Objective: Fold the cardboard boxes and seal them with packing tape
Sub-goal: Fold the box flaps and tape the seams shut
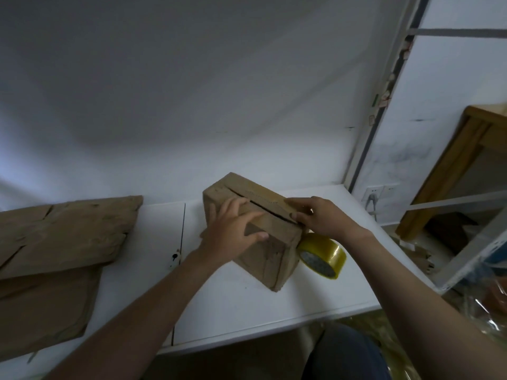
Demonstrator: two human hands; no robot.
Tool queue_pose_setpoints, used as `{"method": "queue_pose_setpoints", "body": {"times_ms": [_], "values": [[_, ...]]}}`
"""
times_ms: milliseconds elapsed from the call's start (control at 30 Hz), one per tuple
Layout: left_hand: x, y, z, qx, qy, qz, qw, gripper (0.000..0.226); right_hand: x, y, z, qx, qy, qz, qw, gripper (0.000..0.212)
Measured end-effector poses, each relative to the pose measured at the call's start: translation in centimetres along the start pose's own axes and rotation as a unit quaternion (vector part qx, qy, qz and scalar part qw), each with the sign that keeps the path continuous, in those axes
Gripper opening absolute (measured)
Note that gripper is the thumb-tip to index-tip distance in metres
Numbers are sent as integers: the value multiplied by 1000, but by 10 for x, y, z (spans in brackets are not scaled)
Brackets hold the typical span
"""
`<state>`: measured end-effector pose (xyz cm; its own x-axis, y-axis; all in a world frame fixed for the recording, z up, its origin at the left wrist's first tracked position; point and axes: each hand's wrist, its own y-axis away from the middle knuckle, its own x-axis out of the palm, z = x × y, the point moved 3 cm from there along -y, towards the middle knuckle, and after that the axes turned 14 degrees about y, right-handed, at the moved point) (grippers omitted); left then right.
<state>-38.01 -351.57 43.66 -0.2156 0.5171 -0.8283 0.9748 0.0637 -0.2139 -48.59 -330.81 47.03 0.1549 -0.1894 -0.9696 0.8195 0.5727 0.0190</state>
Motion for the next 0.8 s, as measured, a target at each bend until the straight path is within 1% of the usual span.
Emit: {"method": "queue_pose_setpoints", "body": {"times_ms": [67,133,167,200,233,267,300,333,400,467,533,633,667,733,800], "values": [[-7,1,12,13,3,-53,998,51,0,3,-1,23,-41,-6,999,40],[-8,4,21,-9,9,-98,995,42,4,5,3,35,-75,-2,997,39],[-5,4,24,-25,33,-103,994,39,7,6,7,39,-95,-2,995,39],[-3,4,26,-46,89,-98,990,37,12,7,12,43,-116,-4,992,40],[0,2,29,-71,169,-88,979,36,16,7,16,48,-135,-7,990,41],[0,1,32,-94,250,-83,960,36,20,8,20,57,-153,-11,987,42],[-1,-1,36,-111,306,-91,941,36,24,9,24,65,-171,-15,983,42],[-5,-2,39,-120,331,-106,930,34,28,9,27,75,-193,-18,978,43],[-14,-4,44,-120,337,-133,924,27,33,10,37,89,-242,-22,966,43],[-25,-6,47,-118,301,-151,934,24,36,8,50,78,-267,-24,960,42],[-33,-8,52,-132,302,-145,933,24,38,4,61,60,-239,-33,969,42],[-40,-2,65,-158,365,-109,911,22,30,3,69,51,-133,-44,989,39],[-43,2,71,-165,368,-101,909,20,26,4,70,48,-99,-49,993,36],[-49,14,88,-178,329,-89,923,17,20,5,69,47,-56,-54,996,33],[-53,26,110,-196,262,-67,943,17,19,6,71,47,-24,-52,997,35]]}}
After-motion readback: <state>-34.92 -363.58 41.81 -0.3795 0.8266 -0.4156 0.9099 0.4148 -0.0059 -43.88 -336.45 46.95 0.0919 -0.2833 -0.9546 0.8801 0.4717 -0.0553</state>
